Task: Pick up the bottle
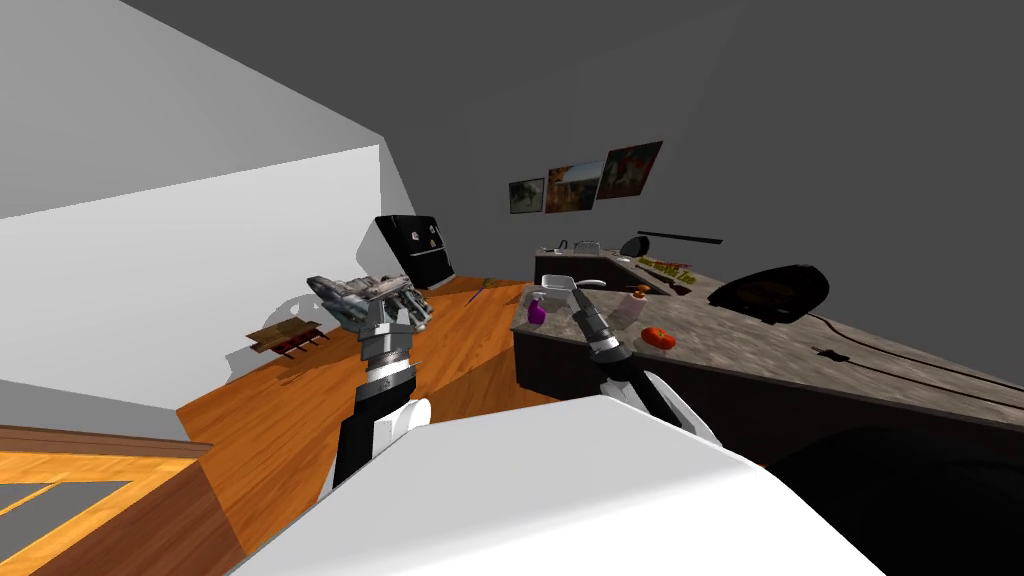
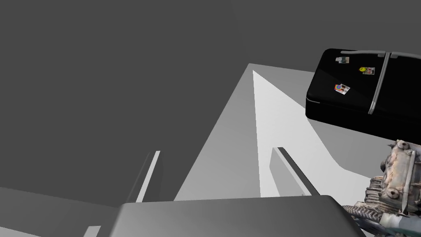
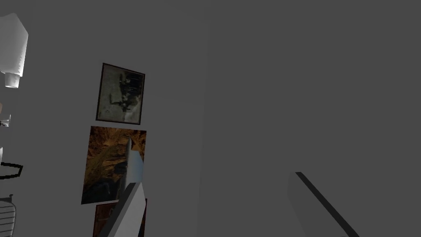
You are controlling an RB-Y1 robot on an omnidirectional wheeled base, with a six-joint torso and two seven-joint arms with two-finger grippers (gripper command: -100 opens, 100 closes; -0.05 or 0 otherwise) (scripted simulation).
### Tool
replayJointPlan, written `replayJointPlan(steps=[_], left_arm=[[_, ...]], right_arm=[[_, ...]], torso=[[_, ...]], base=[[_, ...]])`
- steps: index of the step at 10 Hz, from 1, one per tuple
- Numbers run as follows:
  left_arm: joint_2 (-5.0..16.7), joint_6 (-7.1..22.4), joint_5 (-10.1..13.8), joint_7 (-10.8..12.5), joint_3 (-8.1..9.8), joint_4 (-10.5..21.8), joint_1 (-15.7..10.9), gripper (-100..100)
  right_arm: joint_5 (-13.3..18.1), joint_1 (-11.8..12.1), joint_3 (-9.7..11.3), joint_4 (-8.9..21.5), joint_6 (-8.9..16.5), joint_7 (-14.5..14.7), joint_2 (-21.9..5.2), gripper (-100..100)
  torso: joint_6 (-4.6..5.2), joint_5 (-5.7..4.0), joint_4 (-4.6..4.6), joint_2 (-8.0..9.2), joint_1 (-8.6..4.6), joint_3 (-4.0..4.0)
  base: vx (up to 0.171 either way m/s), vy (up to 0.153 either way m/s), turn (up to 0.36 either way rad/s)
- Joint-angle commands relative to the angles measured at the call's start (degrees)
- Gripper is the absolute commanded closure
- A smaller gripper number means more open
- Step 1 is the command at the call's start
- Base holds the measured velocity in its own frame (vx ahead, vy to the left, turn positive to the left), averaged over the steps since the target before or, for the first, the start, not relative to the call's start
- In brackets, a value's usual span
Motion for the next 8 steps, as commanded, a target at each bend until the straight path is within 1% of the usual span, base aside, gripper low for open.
replayJointPlan(steps=[1,2,3,4,5,6,7,8], left_arm=[[0.0,0.0,0.0,0.0,0.0,0.0,0.0,0],[0.0,0.0,0.0,0.0,0.0,0.0,0.0,0],[0.0,0.0,0.0,0.0,0.0,0.0,0.0,0],[0.0,0.0,0.0,0.0,0.0,0.0,0.0,0],[0.0,0.0,0.0,0.0,0.0,0.0,0.0,0],[0.0,0.0,0.0,0.0,0.0,0.0,0.0,0],[0.0,0.0,0.0,0.0,0.0,0.0,0.0,0],[0.0,0.0,0.0,0.0,0.0,0.0,0.0,0]], right_arm=[[0.55,0.31,-0.02,0.28,1.28,-0.47,-2.86,-100],[0.55,0.31,-0.02,0.28,1.28,-0.47,-3.5,-100],[1.06,0.66,-0.01,0.62,2.17,-0.91,-5.71,-100],[1.06,0.66,-0.01,0.62,2.17,-0.91,-6.32,-100],[1.62,1.01,0.01,1.01,3.03,-1.37,-8.56,-100],[1.62,1.01,0.01,1.01,3.03,-1.37,-9.28,-100],[2.23,1.35,0.05,1.45,3.84,-1.87,-11.55,-100],[2.23,1.35,0.05,1.45,3.84,-1.87,-12.37,-100]], torso=[[0.0,0.0,0.0,0.0,0.0,0.0],[-0.01,0.02,-0.01,-0.02,0.04,-0.01],[0.01,0.03,-0.01,-0.07,0.13,-0.04],[-0.01,0.04,-0.01,-0.05,0.13,-0.03],[0.01,0.04,-0.01,-0.07,0.17,-0.04],[-0.01,0.03,-0.02,-0.08,0.1,-0.05],[0.01,0.03,-0.02,-0.09,0.16,-0.05],[-0.01,0.04,-0.02,-0.09,0.16,-0.05]], base=[[-0.029,-0.089,0.111],[-0.017,-0.067,0.048],[-0.027,-0.068,0.111],[-0.021,-0.062,0.059],[-0.019,-0.079,0.112],[-0.019,-0.065,0.06],[-0.02,-0.063,0.087],[-0.021,-0.058,0.074]])
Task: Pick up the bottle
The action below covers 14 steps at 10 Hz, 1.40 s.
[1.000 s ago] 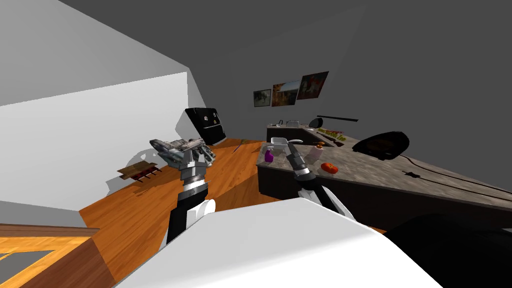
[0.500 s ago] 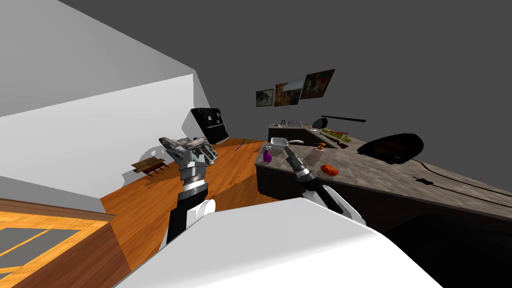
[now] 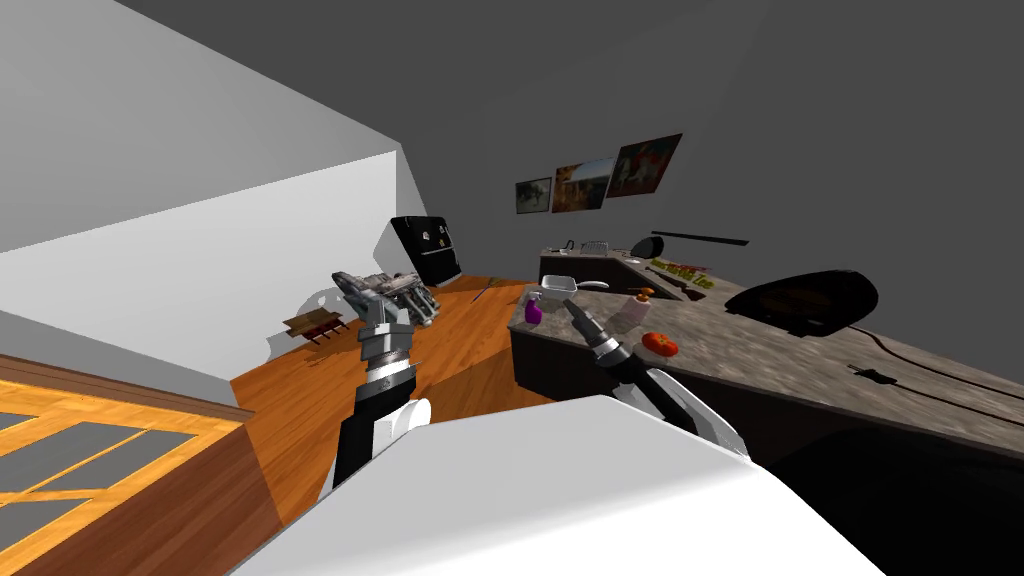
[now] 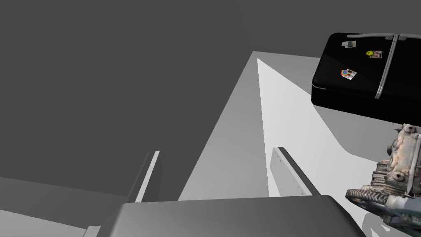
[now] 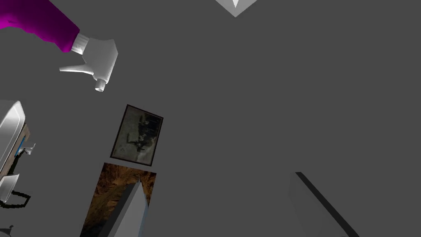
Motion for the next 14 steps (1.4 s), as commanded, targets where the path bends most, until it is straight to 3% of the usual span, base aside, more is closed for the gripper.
replayJointPlan(steps=[1,14], left_arm=[[0.0,0.0,0.0,0.0,0.0,0.0,0.0,0],[0.0,0.0,0.0,0.0,0.0,0.0,0.0,0]], right_arm=[[0.67,0.59,-0.07,0.46,0.75,-0.7,-2.86,-100],[5.28,2.32,0.64,4.11,3.85,-4.28,-25.13,-100]], torso=[[0.0,0.0,0.0,0.0,0.0,0.0],[0.0,0.02,-0.03,-0.13,0.1,-0.08]], base=[[-0.015,-0.073,0.128],[-0.004,-0.044,0.096]])
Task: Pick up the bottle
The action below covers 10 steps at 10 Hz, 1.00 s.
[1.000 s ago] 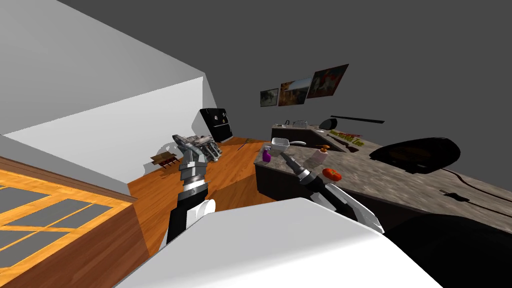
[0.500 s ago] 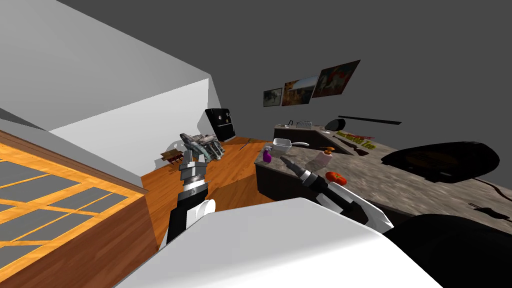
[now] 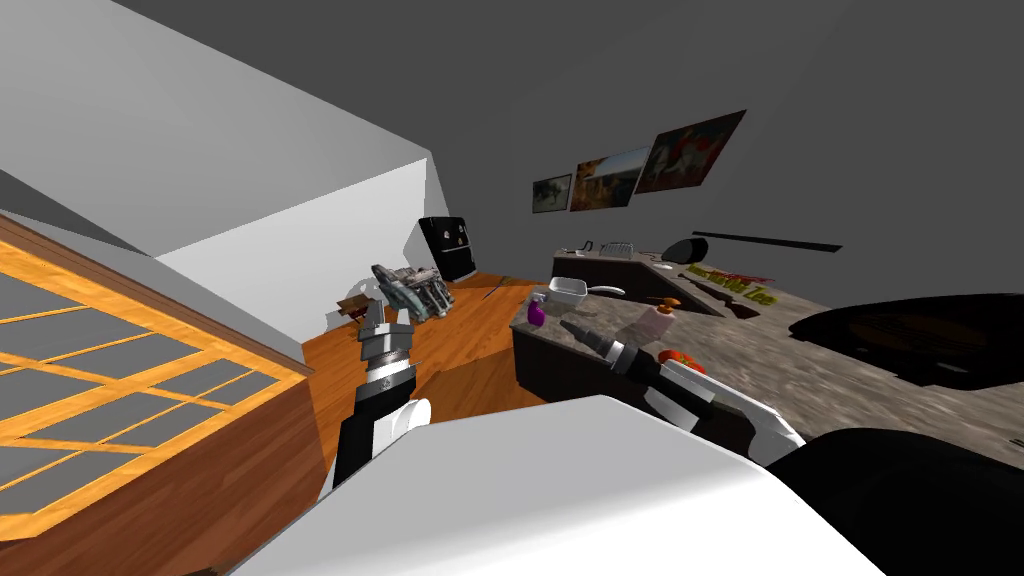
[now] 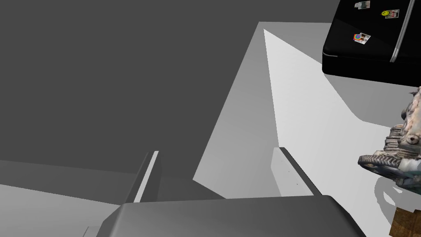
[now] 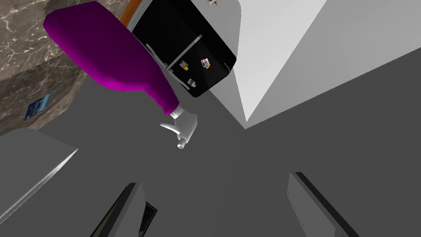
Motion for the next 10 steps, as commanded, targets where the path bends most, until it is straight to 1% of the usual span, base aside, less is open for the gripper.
replayJointPlan(steps=[1,4,5,6,9,10], left_arm=[[0.0,0.0,0.0,0.0,0.0,0.0,0.0,0],[0.0,0.0,0.0,0.0,0.0,0.0,0.0,0],[0.0,0.0,0.0,0.0,0.0,0.0,0.0,0],[0.0,0.0,0.0,0.0,0.0,0.0,0.0,0],[0.0,0.0,0.0,0.0,0.0,0.0,0.0,0],[0.0,0.0,0.0,0.0,0.0,0.0,0.0,0]], right_arm=[[1.05,0.04,0.41,0.96,0.29,-0.69,-2.86,-100],[1.94,0.26,0.61,1.68,0.45,-1.35,-7.89,-100],[1.94,0.26,0.61,1.68,0.45,-1.35,-8.61,-100],[2.84,0.46,0.82,2.42,0.53,-2.02,-10.78,-100],[3.76,0.65,1.05,3.18,0.53,-2.69,-15.8,-100],[4.69,0.82,1.29,3.96,0.45,-3.36,-17.53,-100]], torso=[[0.0,0.0,0.0,0.0,0.0,0.0],[-0.02,0.01,-0.01,-0.05,0.04,-0.03],[0.0,0.01,-0.01,-0.07,0.07,-0.04],[0.01,0.02,-0.01,-0.04,0.11,-0.02],[-0.01,0.02,-0.02,-0.08,0.1,-0.05],[0.0,0.02,-0.02,-0.09,0.1,-0.05]], base=[[0.008,-0.028,0.142],[0.015,-0.02,0.079],[0.01,-0.005,0.002],[0.017,-0.006,0.133],[0.02,-0.011,0.08],[0.031,-0.009,0.121]])
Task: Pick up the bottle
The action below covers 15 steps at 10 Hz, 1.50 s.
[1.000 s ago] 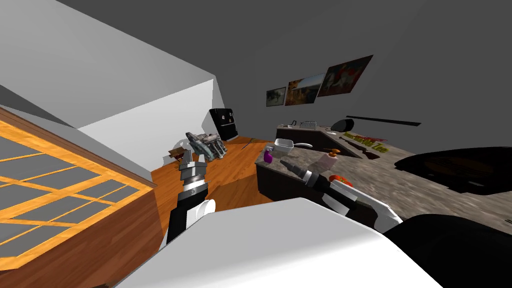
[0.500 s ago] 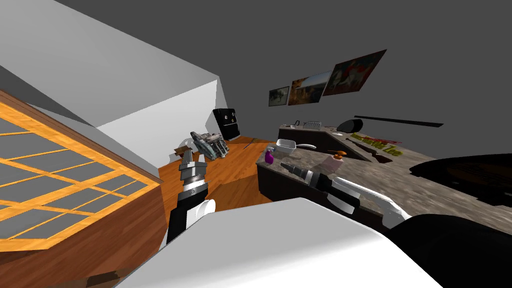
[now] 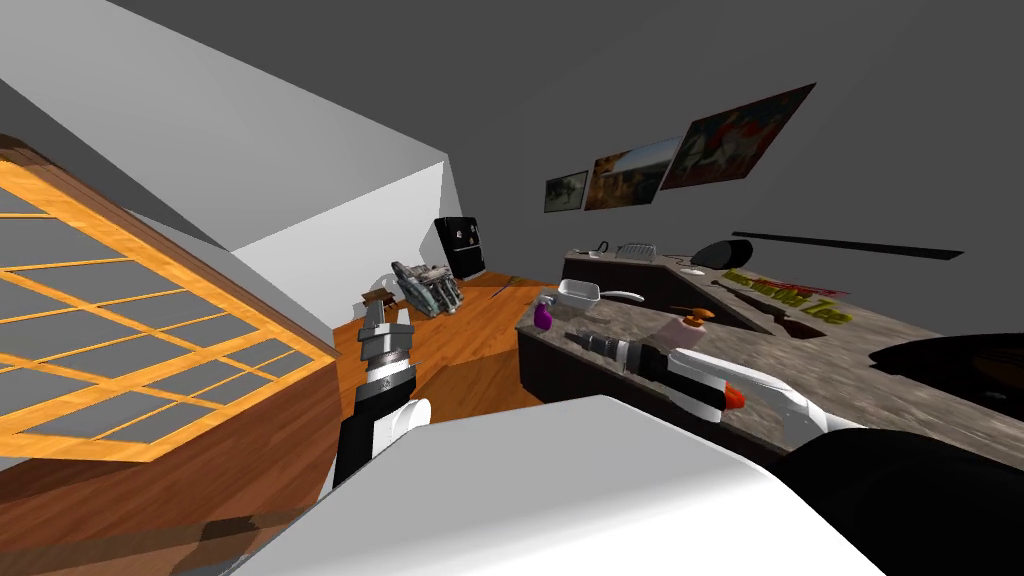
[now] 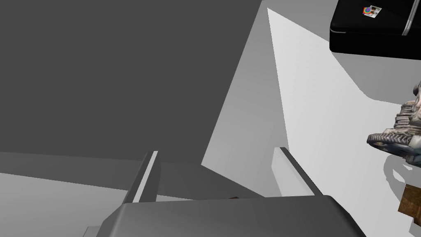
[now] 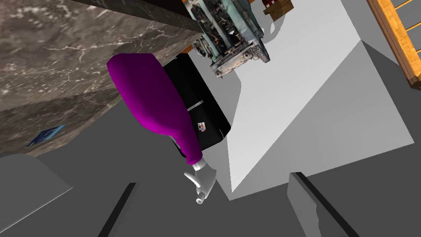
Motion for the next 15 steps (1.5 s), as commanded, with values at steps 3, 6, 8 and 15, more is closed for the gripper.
replayJointPlan(steps=[3,6,8,15], left_arm=[[0.0,0.0,0.0,0.0,0.0,0.0,0.0,0],[0.0,0.0,0.0,0.0,0.0,0.0,0.0,0],[0.0,0.0,0.0,0.0,0.0,0.0,0.0,0],[0.0,0.0,0.0,0.0,0.0,0.0,0.01,0]], right_arm=[[1.36,0.33,0.26,1.11,-0.17,-1.09,-5.78,-100],[2.28,0.45,0.52,1.9,-0.4,-1.75,-10.6,-100],[3.2,0.55,0.78,2.7,-0.7,-2.4,-13.42,-100],[5.84,0.71,1.58,5.02,-1.98,-4.24,-25.32,-100]], torso=[[0.04,0.01,0.01,0.07,0.04,0.04],[0.01,0.01,-0.01,-0.03,0.07,-0.02],[0.04,0.01,0.01,0.04,0.06,0.02],[0.02,0.03,-0.03,-0.11,0.17,-0.06]], base=[[0.021,-0.001,0.066],[0.036,0.003,0.073],[0.019,0.003,0.055],[0.048,0.016,0.074]])
